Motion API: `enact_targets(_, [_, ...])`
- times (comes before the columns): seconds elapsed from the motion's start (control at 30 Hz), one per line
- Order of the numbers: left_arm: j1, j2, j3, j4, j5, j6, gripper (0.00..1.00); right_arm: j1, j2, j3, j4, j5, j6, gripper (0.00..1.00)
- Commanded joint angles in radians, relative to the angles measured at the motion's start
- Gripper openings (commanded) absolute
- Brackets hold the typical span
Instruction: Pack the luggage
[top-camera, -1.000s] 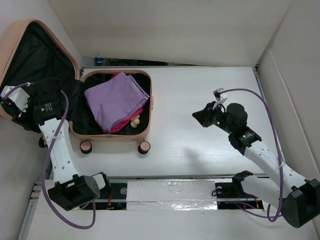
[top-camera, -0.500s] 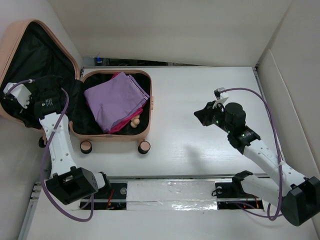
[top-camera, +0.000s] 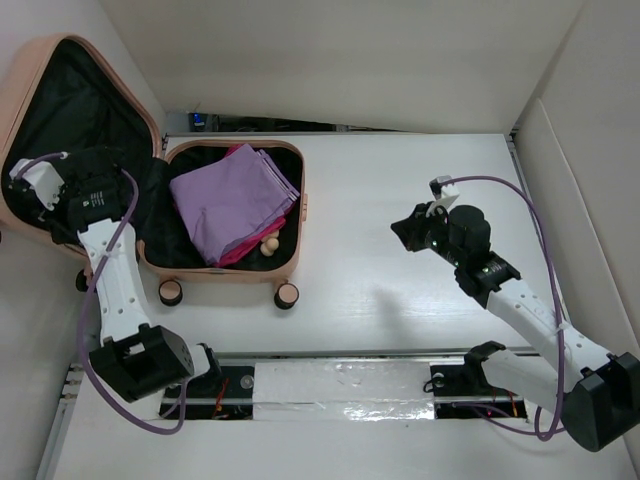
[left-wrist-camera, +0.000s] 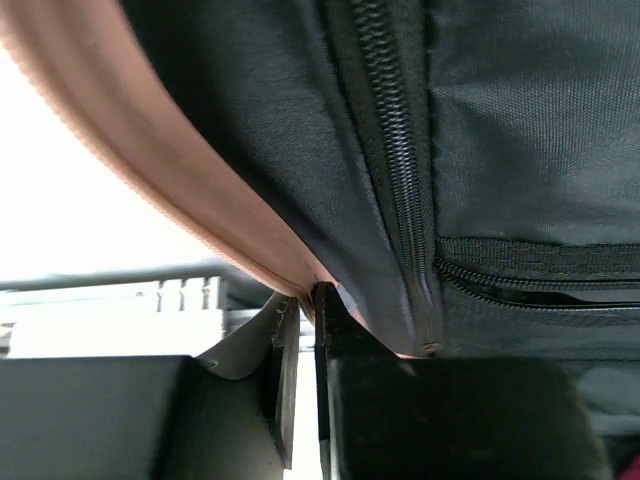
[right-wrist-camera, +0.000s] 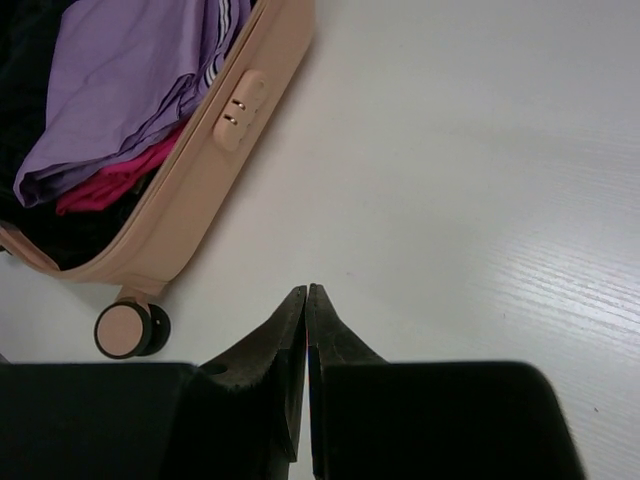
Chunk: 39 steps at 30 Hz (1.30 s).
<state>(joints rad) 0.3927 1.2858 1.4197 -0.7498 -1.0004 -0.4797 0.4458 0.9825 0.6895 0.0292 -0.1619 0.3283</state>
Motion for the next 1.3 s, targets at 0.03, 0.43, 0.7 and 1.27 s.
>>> enact_targets(0.03, [0.0,-0.058,-0.063,0.167,0.117,0.032,0.0,-0.002,0.005,0.044,0.024,0.021,-0.012,0.09])
enact_targets(0.43, [-0.682,-0.339,-0.298,0.359,0.37,0.085,0.0,0.022,0.094,0.067,0.035,0.002,0.002,0.08])
enact_targets(0.7, [-1.104,-0.246,-0.4,0.432,0.58,0.216,0.08,0.045,0.113,0.077,0.025,0.051,0.008,0.15])
enact_targets(1.27, [-0.899,-0.311,-0.21,0.523,0.385,0.099,0.68,0.077,0.137,0.064,0.061,0.102,0.025,0.0])
